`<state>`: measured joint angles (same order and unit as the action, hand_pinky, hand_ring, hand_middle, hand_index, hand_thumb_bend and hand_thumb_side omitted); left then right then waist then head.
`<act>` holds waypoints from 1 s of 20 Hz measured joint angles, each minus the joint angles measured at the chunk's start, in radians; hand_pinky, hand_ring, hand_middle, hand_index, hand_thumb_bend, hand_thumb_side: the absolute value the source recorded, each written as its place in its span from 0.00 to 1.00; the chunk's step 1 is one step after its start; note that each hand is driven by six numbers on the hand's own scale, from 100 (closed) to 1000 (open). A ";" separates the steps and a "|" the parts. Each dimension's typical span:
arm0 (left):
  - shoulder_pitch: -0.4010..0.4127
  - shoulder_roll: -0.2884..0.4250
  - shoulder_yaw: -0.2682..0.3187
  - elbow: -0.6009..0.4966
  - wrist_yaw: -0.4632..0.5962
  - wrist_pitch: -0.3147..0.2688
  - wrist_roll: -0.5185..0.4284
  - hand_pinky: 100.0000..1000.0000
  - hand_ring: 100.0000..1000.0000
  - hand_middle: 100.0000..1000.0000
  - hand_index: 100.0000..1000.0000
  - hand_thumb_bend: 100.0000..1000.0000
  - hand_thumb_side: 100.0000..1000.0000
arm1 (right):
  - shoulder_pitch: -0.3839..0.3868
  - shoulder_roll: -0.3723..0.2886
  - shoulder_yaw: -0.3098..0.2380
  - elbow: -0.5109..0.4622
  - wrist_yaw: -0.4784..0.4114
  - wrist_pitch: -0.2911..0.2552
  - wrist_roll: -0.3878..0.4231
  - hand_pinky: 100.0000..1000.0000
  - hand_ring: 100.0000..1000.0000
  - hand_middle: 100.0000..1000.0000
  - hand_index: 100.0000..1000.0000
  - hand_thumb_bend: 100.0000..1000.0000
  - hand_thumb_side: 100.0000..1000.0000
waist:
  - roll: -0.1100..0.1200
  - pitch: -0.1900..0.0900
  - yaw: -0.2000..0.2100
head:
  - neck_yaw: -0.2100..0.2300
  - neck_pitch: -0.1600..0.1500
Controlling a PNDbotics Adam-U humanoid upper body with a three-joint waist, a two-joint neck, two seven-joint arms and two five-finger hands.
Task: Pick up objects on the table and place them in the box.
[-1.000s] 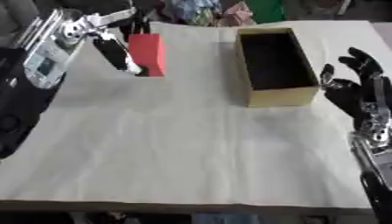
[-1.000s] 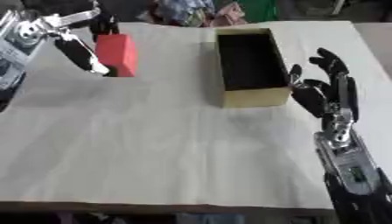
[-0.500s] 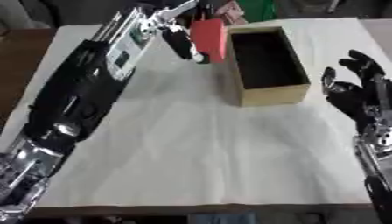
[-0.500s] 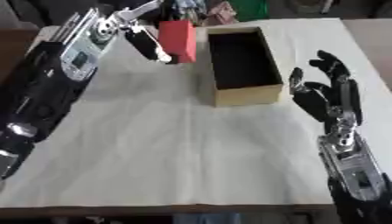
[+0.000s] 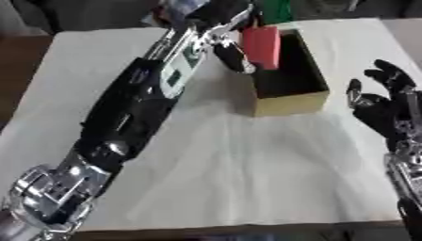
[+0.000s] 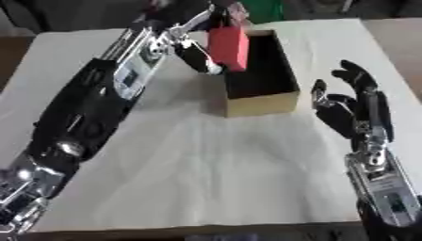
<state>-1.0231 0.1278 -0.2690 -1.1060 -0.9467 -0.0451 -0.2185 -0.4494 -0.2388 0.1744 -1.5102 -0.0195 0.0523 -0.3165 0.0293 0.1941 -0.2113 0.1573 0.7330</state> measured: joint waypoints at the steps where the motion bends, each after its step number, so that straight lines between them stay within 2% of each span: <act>1: 0.005 -0.007 -0.002 0.019 0.000 -0.009 0.018 0.68 0.65 0.64 0.74 0.50 0.04 | 0.000 0.002 0.001 0.000 0.000 0.000 0.000 0.64 0.94 0.71 0.86 0.08 0.00 | 0.000 0.002 -0.001 | 0.000 -0.001; 2: 0.011 -0.013 -0.005 0.040 0.000 -0.019 0.035 0.68 0.67 0.68 0.76 0.51 0.03 | 0.000 0.004 0.001 0.000 0.000 0.000 0.000 0.64 0.94 0.71 0.86 0.08 0.00 | -0.001 0.003 -0.003 | 0.000 -0.002; 4: 0.016 -0.025 -0.013 0.079 0.000 -0.039 0.069 0.70 0.71 0.76 0.82 0.55 0.12 | -0.002 0.006 0.003 0.000 0.000 0.000 0.000 0.64 0.94 0.71 0.86 0.07 0.00 | -0.001 0.003 -0.005 | 0.001 -0.006; 5: 0.018 -0.030 -0.017 0.096 0.000 -0.049 0.086 0.70 0.71 0.76 0.82 0.55 0.12 | -0.004 0.006 0.003 0.000 -0.001 0.000 0.000 0.64 0.94 0.71 0.86 0.07 0.00 | -0.002 0.004 -0.006 | 0.001 -0.006; 8: 0.020 -0.040 -0.023 0.131 0.004 -0.076 0.123 0.75 0.78 0.85 0.90 0.61 0.33 | -0.005 0.006 0.004 0.000 -0.001 0.000 0.000 0.64 0.94 0.71 0.86 0.07 0.00 | -0.006 0.004 -0.007 | 0.001 -0.006; 11: 0.021 -0.041 -0.026 0.141 0.022 -0.094 0.140 0.78 0.80 0.87 0.93 0.61 0.41 | -0.005 0.007 0.004 0.000 -0.001 0.000 0.000 0.64 0.94 0.71 0.86 0.07 0.00 | -0.006 0.004 -0.008 | 0.001 -0.006; 13: 0.021 -0.041 -0.028 0.138 0.044 -0.099 0.145 0.78 0.80 0.86 0.93 0.60 0.40 | -0.005 0.007 0.004 0.000 -0.002 0.000 0.000 0.64 0.94 0.71 0.86 0.07 0.00 | -0.007 0.004 -0.005 | 0.001 -0.006; 14: 0.021 -0.040 -0.028 0.133 0.059 -0.099 0.146 0.78 0.78 0.84 0.91 0.56 0.36 | -0.005 0.007 0.004 0.000 -0.002 0.000 0.000 0.64 0.94 0.71 0.86 0.07 0.00 | -0.007 0.004 -0.003 | 0.001 -0.006; 16: 0.023 -0.039 -0.029 0.113 0.092 -0.094 0.150 0.76 0.73 0.76 0.87 0.49 0.24 | -0.002 0.007 0.003 0.000 -0.002 0.000 0.000 0.64 0.94 0.71 0.86 0.07 0.00 | -0.011 0.003 0.007 | -0.001 -0.006; 17: 0.026 -0.036 -0.029 0.097 0.108 -0.091 0.152 0.75 0.71 0.74 0.87 0.48 0.22 | 0.001 0.007 0.001 0.000 -0.002 0.000 -0.001 0.64 0.94 0.71 0.86 0.08 0.00 | -0.013 0.003 0.014 | -0.002 -0.006; 18: 0.030 -0.029 -0.029 0.079 0.123 -0.086 0.154 0.74 0.69 0.71 0.84 0.41 0.14 | 0.003 0.007 -0.002 0.000 -0.003 -0.001 -0.002 0.64 0.94 0.71 0.86 0.06 0.00 | -0.015 0.003 0.022 | -0.005 -0.006; 19: 0.033 -0.021 -0.029 0.060 0.139 -0.079 0.156 0.74 0.69 0.70 0.84 0.40 0.13 | 0.005 0.007 -0.004 0.000 -0.003 -0.002 -0.004 0.64 0.94 0.71 0.86 0.06 0.00 | -0.016 0.002 0.031 | -0.009 -0.006; 20: 0.039 -0.013 -0.028 0.039 0.155 -0.072 0.158 0.73 0.67 0.67 0.82 0.33 0.04 | 0.009 0.007 -0.008 0.000 -0.004 -0.002 -0.007 0.64 0.94 0.71 0.86 0.06 0.00 | -0.017 0.002 0.040 | -0.013 -0.006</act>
<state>-0.9840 0.1147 -0.2973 -1.0674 -0.7917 -0.1172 -0.0602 -0.4400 -0.2321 0.1669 -1.5105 -0.0235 0.0499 -0.3235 0.0125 0.1960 -0.1716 0.1448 0.7271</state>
